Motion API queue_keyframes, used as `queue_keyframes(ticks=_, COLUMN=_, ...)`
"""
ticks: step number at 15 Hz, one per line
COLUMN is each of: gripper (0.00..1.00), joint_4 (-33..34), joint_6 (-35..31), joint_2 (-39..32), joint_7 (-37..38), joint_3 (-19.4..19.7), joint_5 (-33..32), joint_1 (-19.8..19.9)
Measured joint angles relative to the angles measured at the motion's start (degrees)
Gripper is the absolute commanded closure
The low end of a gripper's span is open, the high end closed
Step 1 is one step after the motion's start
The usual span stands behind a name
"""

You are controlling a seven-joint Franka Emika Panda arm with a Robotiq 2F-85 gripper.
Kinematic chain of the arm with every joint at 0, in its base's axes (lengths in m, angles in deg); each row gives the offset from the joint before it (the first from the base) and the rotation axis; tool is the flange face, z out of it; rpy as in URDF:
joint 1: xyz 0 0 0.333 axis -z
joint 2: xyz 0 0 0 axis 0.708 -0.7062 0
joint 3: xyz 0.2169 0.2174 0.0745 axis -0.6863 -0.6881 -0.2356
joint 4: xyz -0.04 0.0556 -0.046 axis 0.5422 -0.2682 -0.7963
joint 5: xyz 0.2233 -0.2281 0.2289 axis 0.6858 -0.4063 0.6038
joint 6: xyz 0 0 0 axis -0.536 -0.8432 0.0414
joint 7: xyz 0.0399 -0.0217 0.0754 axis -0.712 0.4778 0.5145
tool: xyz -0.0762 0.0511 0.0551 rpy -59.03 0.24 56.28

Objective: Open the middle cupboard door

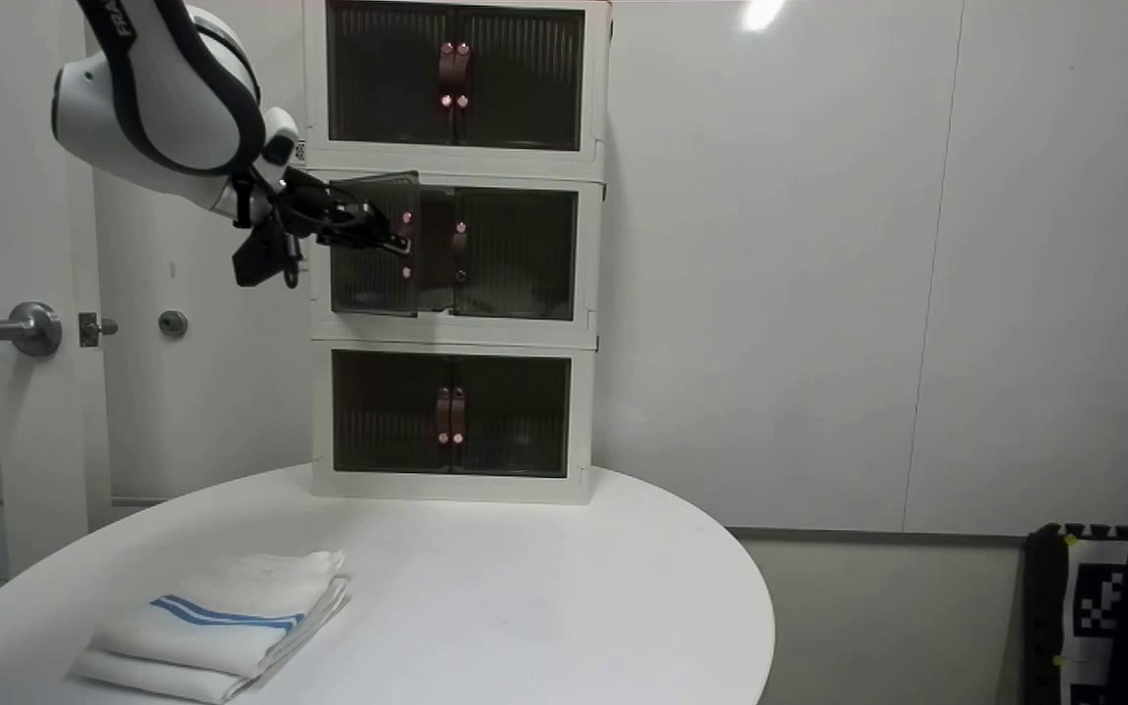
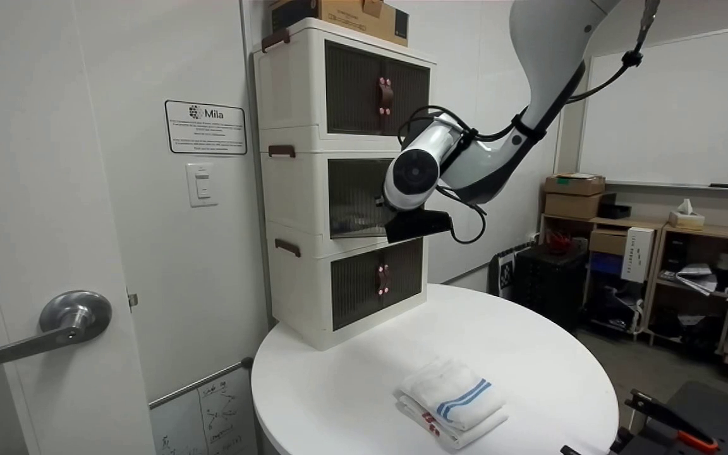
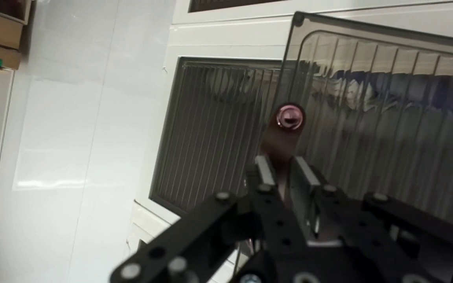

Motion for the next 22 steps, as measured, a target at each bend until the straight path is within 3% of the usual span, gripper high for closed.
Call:
queue_keyframes(ticks=7, gripper=0.01, joint_4=-4.1, joint_6=-1.21, joint_2=3.51, joint_7=3.95, joint_3=-1.62, joint_5=0.09, joint_1=-2.57)
queue_keyframes(ticks=11, gripper=0.0, joint_4=-3.79, joint_6=-12.39, joint_2=7.14, joint_7=0.99, joint_3=-1.03, joint_5=0.33, joint_1=-2.14)
queue_keyframes(ticks=14, gripper=0.0, joint_4=-1.09, joint_6=-26.01, joint_2=11.49, joint_7=-9.3, joint_3=1.35, joint_5=4.17, joint_1=-0.56)
queue_keyframes(ticks=18, gripper=0.0, joint_4=1.86, joint_6=-37.63, joint_2=13.68, joint_7=-27.16, joint_3=5.86, joint_5=16.11, joint_1=1.71)
queue_keyframes(ticks=22, gripper=0.0, joint_4=1.92, joint_6=-36.9, joint_2=12.07, joint_7=-45.2, joint_3=7.25, joint_5=32.87, joint_1=2.12)
